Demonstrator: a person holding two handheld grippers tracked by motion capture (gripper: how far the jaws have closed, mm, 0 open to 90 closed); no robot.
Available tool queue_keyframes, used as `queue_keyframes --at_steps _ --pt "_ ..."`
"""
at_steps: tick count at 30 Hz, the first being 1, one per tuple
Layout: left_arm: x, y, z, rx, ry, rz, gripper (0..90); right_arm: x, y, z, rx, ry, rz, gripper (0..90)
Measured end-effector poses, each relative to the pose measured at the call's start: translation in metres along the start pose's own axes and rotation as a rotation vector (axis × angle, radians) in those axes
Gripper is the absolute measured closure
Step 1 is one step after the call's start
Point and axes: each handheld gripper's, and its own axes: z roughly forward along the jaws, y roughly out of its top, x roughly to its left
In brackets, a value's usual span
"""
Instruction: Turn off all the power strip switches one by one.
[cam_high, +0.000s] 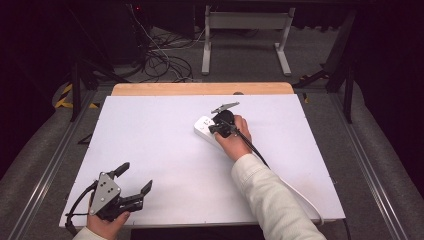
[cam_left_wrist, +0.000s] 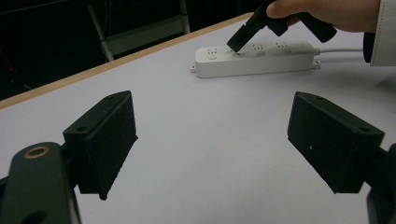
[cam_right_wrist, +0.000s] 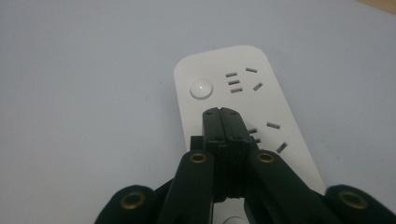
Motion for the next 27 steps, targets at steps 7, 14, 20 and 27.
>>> queue_keyframes --at_steps 7,14,20,27 --pt "0.0 0.0001 0.0 0.0 0.0 0.001 16.1 0.0001 -0.0005 0.0038 0.011 -0.003 0.003 90.0" --pt "-0.0003 0.0002 -0.0005 0.0 0.001 0.003 16.1 0.0037 -0.0007 0.0052 0.016 -0.02 -0.015 90.0" --pt "-0.0006 0.0002 -0.0003 -0.001 0.0 0.004 16.1 0.0046 -0.0009 0.0058 0.025 -0.026 -0.03 90.0" --pt "-0.0003 0.0002 -0.0002 0.0 -0.001 0.006 16.1 0.0042 -0.0004 0.0057 0.03 -0.024 -0.012 90.0"
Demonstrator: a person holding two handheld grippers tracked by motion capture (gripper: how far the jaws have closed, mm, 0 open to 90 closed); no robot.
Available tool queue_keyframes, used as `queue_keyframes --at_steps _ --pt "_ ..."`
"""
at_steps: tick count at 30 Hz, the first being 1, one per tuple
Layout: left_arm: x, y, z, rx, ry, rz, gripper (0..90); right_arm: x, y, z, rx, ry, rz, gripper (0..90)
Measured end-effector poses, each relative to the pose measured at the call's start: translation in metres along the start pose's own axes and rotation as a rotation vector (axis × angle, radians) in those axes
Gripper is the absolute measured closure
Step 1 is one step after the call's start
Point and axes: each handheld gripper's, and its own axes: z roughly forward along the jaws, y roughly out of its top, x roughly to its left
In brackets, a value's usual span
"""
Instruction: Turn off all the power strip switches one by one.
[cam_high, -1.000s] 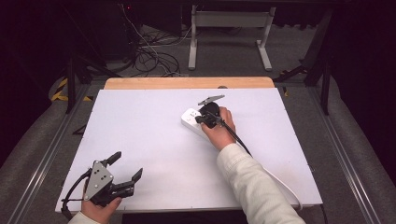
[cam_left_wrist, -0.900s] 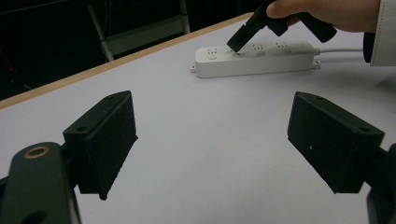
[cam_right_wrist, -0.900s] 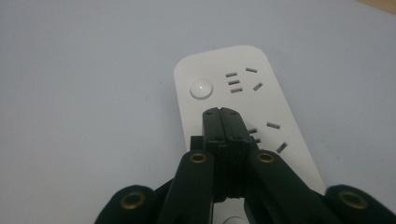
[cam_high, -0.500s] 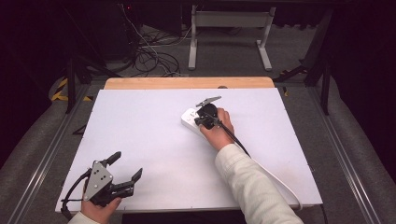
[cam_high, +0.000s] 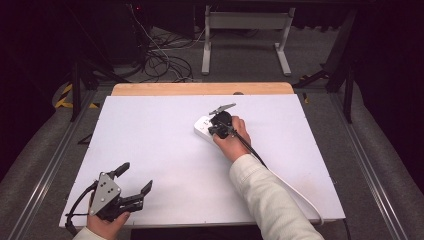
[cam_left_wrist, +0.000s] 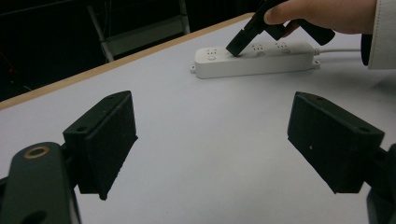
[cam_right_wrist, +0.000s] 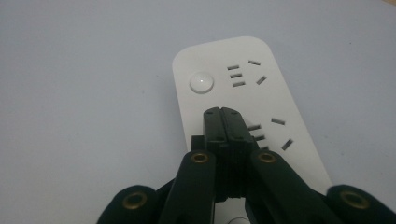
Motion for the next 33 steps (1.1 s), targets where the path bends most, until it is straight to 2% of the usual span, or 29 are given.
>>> queue_keyframes --at_steps 16,24,29,31,33 --pt "-0.0008 0.0 0.0003 0.001 -0.001 0.0 16.1 0.0025 0.0007 0.0004 0.005 -0.015 0.007 90.0" --pt "-0.0005 -0.0001 0.0002 0.001 -0.001 0.0 16.1 0.0011 0.001 0.0008 0.011 -0.008 0.028 90.0" --pt "-0.0008 -0.0003 0.0004 0.002 -0.002 -0.002 16.1 0.0029 0.0005 0.0012 0.012 -0.021 0.028 90.0" --pt "-0.0008 -0.0002 0.0003 0.001 -0.003 -0.002 16.2 0.0042 0.0011 0.0007 0.011 -0.029 -0.006 90.0" --pt "-0.0005 -0.0001 -0.0002 0.001 -0.001 -0.002 16.1 0.0034 0.004 -0.0062 -0.009 -0.033 0.002 90.0"
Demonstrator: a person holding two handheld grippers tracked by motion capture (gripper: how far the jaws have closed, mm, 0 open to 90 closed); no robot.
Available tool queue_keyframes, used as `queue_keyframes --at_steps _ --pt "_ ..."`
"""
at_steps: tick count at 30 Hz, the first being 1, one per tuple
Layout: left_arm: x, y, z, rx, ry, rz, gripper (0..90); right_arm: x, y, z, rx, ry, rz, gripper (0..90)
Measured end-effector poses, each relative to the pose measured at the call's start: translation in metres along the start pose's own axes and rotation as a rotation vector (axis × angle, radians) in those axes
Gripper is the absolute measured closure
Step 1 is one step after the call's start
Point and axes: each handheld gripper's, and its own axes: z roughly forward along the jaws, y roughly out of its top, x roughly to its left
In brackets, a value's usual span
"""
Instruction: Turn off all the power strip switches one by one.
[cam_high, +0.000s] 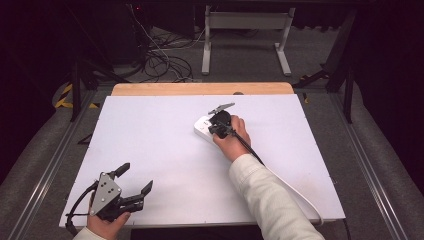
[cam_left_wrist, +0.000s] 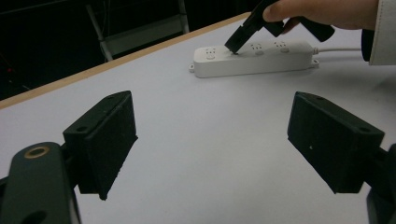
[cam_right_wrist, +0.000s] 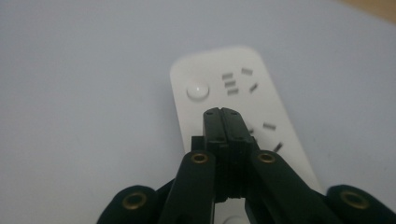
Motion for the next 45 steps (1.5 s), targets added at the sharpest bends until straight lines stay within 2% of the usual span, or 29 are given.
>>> queue_keyframes --at_steps 2,3,7,14,17,23,25,31,45 --pt "0.001 0.0 0.0 0.0 0.001 -0.004 16.1 -0.004 0.003 -0.009 -0.098 0.034 0.052 90.0" --pt "0.001 0.0 0.001 -0.001 0.001 -0.004 16.1 -0.004 0.005 -0.012 -0.124 0.046 0.06 90.0" --pt "0.001 0.0 0.001 0.002 -0.004 0.004 16.1 -0.003 0.007 -0.012 -0.12 0.045 0.042 90.0" --pt "0.001 0.0 0.001 0.001 -0.002 -0.003 16.1 0.002 0.013 -0.011 -0.158 0.055 0.028 90.0" --pt "0.001 0.0 0.001 -0.002 0.001 -0.005 16.1 0.004 0.018 -0.007 -0.13 0.046 0.03 90.0" --pt "0.002 0.0 0.0 -0.003 -0.005 -0.008 16.1 0.015 0.034 0.005 -0.108 0.037 0.003 90.0" --pt "0.003 -0.001 -0.001 -0.004 -0.004 -0.01 16.1 0.016 0.035 0.01 -0.103 0.039 0.009 90.0" --pt "0.004 0.0 -0.002 -0.007 -0.005 -0.006 16.1 0.015 0.031 0.024 -0.051 0.019 0.026 90.0" --pt "0.003 0.0 -0.001 -0.006 -0.007 -0.012 16.1 0.013 0.028 0.03 -0.016 -0.005 0.022 90.0"
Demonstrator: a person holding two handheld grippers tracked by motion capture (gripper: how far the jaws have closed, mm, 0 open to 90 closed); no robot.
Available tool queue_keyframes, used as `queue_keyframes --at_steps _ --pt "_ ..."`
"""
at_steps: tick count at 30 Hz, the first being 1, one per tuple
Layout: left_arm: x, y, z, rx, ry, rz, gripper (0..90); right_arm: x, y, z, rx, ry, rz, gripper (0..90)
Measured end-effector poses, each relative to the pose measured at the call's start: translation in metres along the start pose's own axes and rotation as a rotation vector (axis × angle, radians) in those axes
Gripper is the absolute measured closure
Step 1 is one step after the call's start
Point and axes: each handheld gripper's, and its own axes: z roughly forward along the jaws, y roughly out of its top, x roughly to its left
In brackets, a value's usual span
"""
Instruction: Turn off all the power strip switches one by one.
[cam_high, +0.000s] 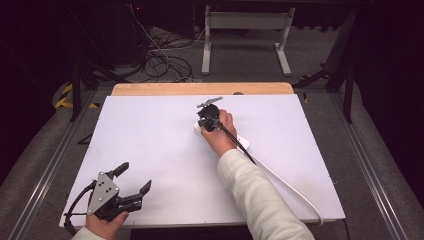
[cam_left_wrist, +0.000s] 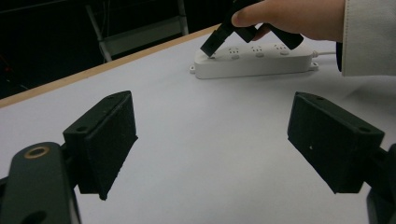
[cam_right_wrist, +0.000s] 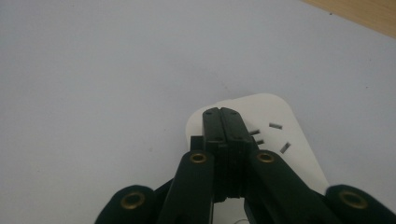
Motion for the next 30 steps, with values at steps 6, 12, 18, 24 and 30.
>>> queue_keyframes --at_steps 6,12,18,24,30 --pt "-0.0001 -0.0001 0.0 -0.001 0.001 -0.002 16.1 -0.0002 -0.0014 0.0015 0.009 -0.003 -0.002 90.0" --pt "0.0001 0.0 -0.0003 0.0 0.0 0.002 16.1 0.0001 -0.0028 0.0031 0.009 -0.004 -0.001 90.0" --pt "-0.0002 -0.0002 -0.0002 0.0 0.0 -0.002 16.1 0.0002 -0.0033 0.0038 0.011 -0.004 0.002 90.0" --pt "0.0001 -0.0002 -0.0002 0.0 -0.002 0.0 16.1 0.0006 -0.0033 0.0036 0.014 -0.008 0.005 90.0" --pt "0.0005 -0.0005 -0.0001 0.001 -0.001 -0.006 16.1 -0.0008 -0.0031 0.0038 0.016 0.0 0.017 90.0"
